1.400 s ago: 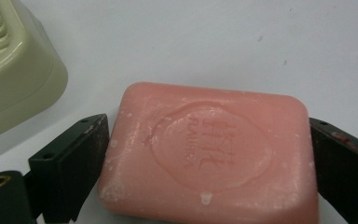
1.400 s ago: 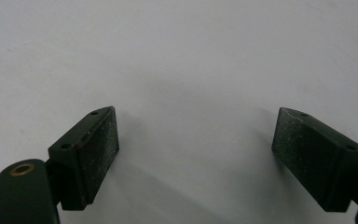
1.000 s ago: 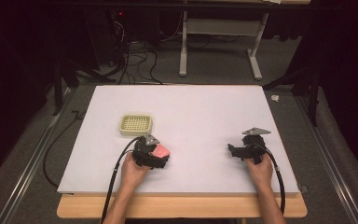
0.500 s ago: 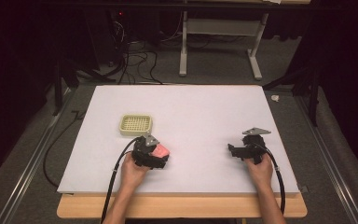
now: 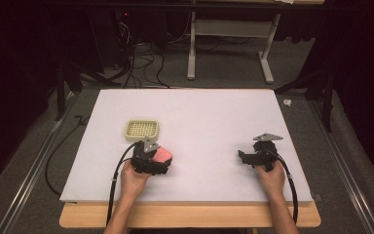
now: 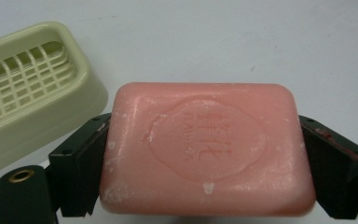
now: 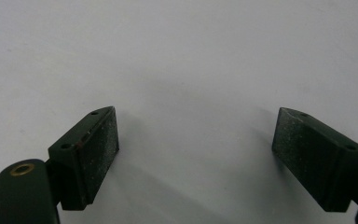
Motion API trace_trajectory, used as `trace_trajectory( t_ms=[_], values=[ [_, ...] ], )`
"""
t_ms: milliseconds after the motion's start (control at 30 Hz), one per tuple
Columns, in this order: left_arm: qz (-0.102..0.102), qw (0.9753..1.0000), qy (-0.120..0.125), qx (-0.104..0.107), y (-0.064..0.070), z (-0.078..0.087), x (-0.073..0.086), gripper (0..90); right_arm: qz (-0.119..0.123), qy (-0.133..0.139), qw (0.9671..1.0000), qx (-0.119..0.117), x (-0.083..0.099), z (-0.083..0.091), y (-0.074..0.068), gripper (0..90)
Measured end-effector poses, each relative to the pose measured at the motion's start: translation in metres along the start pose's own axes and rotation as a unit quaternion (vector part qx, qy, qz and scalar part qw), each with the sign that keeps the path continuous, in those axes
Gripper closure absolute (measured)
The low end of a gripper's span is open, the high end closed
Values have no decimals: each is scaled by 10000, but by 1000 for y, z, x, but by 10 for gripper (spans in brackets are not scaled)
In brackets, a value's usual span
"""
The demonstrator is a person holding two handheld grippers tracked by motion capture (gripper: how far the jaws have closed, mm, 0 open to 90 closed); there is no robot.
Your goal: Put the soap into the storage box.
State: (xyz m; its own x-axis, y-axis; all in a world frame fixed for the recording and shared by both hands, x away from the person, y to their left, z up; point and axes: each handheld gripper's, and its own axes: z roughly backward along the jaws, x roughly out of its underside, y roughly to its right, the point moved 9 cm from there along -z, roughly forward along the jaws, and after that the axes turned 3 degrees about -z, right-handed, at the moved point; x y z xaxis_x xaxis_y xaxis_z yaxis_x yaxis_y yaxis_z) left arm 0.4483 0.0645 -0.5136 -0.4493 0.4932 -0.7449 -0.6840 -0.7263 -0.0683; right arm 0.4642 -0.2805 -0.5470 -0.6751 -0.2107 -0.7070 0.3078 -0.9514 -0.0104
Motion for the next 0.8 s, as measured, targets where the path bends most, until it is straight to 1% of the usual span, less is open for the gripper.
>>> trace_trajectory(
  t_ms=[200,333,367,400,433,467,633,733,800],
  values=[
    [74,9999,47,-115,-7,8,-1,138,4,3,10000,3,0,0,0,151],
    [62,9998,55,-191,-10,14,-4,138,4,13,10000,6,0,0,0,151],
    [65,9997,88,-216,-11,16,-6,138,-2,10,10000,1,0,0,0,151],
    [94,9996,134,-225,-14,20,-9,138,0,-1,10000,2,0,0,0,151],
    [94,9996,134,-225,-14,20,-9,138,0,-1,10000,2,0,0,0,151],
    [134,9994,205,-241,-16,23,-12,138,0,0,10000,2,0,0,0,151],
    [279,9987,321,-276,-23,29,-17,137,-2,-1,10000,1,0,0,0,151],
    [268,9986,314,-324,-26,31,-18,138,-2,-1,10000,2,0,0,0,151],
    [299,9986,297,-335,-27,32,-18,138,-1,-1,10000,3,0,0,0,151]
  ],
)
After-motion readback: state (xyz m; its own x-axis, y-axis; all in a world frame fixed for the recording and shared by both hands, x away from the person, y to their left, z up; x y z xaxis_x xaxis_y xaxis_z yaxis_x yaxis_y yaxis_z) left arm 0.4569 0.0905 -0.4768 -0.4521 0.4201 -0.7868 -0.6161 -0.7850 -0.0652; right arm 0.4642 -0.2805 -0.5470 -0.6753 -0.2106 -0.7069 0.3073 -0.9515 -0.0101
